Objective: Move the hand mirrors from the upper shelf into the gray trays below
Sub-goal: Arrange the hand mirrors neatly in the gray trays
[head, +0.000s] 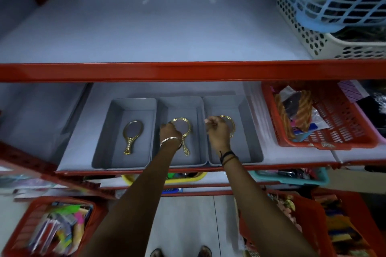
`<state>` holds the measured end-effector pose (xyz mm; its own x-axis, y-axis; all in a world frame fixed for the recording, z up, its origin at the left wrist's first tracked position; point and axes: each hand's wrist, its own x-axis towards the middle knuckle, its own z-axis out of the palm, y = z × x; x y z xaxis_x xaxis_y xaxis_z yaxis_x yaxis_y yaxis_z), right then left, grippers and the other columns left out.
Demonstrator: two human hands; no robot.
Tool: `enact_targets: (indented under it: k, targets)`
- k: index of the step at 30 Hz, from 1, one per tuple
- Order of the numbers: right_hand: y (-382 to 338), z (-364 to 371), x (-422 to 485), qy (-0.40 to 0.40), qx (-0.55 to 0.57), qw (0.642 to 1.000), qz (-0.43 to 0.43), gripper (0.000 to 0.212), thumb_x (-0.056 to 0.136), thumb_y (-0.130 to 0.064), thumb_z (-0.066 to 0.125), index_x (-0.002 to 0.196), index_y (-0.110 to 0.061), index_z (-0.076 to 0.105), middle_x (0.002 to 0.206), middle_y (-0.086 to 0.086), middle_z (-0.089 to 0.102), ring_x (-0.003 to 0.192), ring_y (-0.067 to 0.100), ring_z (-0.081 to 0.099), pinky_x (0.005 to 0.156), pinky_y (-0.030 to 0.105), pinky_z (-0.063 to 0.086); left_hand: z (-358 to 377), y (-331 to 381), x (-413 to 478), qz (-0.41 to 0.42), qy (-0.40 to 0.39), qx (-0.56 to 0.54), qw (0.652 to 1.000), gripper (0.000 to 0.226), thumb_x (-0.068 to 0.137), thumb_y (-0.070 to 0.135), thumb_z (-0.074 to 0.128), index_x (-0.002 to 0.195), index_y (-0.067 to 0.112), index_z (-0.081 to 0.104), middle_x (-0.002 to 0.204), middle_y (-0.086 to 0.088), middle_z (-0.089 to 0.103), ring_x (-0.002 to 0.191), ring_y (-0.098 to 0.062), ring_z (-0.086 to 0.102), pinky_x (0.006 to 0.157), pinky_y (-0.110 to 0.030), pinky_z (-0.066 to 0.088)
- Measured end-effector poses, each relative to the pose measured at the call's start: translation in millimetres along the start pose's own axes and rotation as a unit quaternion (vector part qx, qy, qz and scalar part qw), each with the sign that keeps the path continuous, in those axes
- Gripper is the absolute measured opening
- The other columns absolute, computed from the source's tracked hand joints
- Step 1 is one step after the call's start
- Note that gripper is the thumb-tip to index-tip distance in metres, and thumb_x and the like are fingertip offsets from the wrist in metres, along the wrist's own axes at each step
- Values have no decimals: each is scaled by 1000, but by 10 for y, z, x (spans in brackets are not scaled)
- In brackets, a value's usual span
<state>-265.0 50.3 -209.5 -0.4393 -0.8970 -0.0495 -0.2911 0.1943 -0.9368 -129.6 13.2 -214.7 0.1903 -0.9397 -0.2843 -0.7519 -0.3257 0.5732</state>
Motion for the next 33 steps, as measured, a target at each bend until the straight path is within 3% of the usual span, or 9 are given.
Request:
enact_targets:
  k: [2,5,7,10,14,19,23,28,33]
  targets:
    - [-53,219,-76,-41,-47,998,-11,20,90,-9,56,93,9,64,96,27,68,87,34,63,80,46,52,-28,-157,8,-9,-32,55,998,33,88,3,50,118,-4,59,125,-26,58,114,-39,59,96,-38,48]
    - [-61,465,-186,-120,-115,986,16,18,88,1,49,92,6,66,91,16,67,87,27,60,72,27,43,-18,-307,-2,-8,-73,99,992,32,90,8,51,119,-3,57,127,-24,58,119,-35,56,98,-37,47]
    - [6,590,-241,-166,-173,970,39,20,89,1,47,91,0,67,85,10,60,83,21,56,69,23,37,10,-369,15,-2,-102,115,988,32,91,7,50,121,-3,56,129,-21,57,122,-33,54,100,-35,46]
    - [190,712,-254,-190,-246,949,56,21,92,-1,45,97,5,65,102,18,68,96,31,64,68,24,38,24,-384,26,0,-120,129,984,34,90,6,53,122,-3,55,129,-20,56,119,-33,57,97,-37,49]
    - [272,804,-254,-184,-233,952,79,22,87,4,47,95,7,67,105,21,69,102,32,64,73,24,42,53,-398,53,-8,-120,110,987,31,87,6,56,118,0,59,122,-19,63,113,-35,62,90,-42,54]
    - [304,904,-286,-158,-176,963,127,20,86,0,52,96,3,69,104,20,70,103,32,64,92,37,53,58,-405,60,3,-102,125,987,38,85,11,60,122,2,54,123,-16,64,113,-34,63,90,-40,54]
    - [319,893,-296,-166,-183,960,129,22,85,1,51,93,2,72,103,17,72,101,28,65,88,24,48,42,-406,69,-3,-94,109,990,35,87,13,58,120,2,55,122,-17,64,113,-35,62,89,-41,54]
    - [337,854,-270,-178,-162,960,146,18,82,4,59,92,2,74,101,19,74,98,30,68,92,41,55,21,-381,70,-33,-113,54,992,31,91,18,52,114,1,61,120,-18,66,111,-35,63,87,-40,54]
    - [375,854,-235,-181,-106,955,209,18,83,6,58,93,4,73,101,22,72,99,34,67,93,44,55,17,-347,76,-74,-114,9,991,33,90,15,53,118,-1,58,125,-21,61,115,-36,60,92,-42,51]
